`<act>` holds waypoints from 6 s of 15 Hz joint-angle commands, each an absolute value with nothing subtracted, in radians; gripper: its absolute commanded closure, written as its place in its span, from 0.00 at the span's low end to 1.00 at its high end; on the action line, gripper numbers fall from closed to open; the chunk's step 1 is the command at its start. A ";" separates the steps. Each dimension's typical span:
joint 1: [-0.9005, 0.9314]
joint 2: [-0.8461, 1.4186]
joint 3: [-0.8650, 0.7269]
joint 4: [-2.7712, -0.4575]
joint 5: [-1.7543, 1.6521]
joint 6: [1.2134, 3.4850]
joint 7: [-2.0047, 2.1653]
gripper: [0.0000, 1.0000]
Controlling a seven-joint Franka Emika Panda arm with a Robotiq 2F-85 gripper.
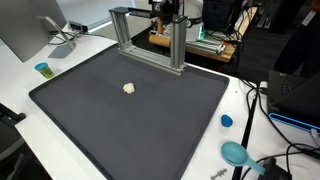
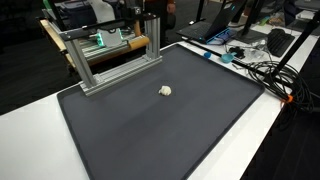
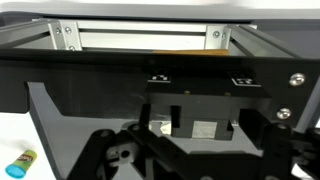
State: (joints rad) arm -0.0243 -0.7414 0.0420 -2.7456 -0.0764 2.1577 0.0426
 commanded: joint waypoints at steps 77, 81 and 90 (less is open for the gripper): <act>0.004 -0.714 -0.007 -2.742 -0.026 2.188 0.026 0.03; 0.008 -0.723 -0.006 -2.742 -0.027 2.167 0.011 0.07; 0.004 -0.748 -0.011 -2.754 0.008 2.096 0.031 0.47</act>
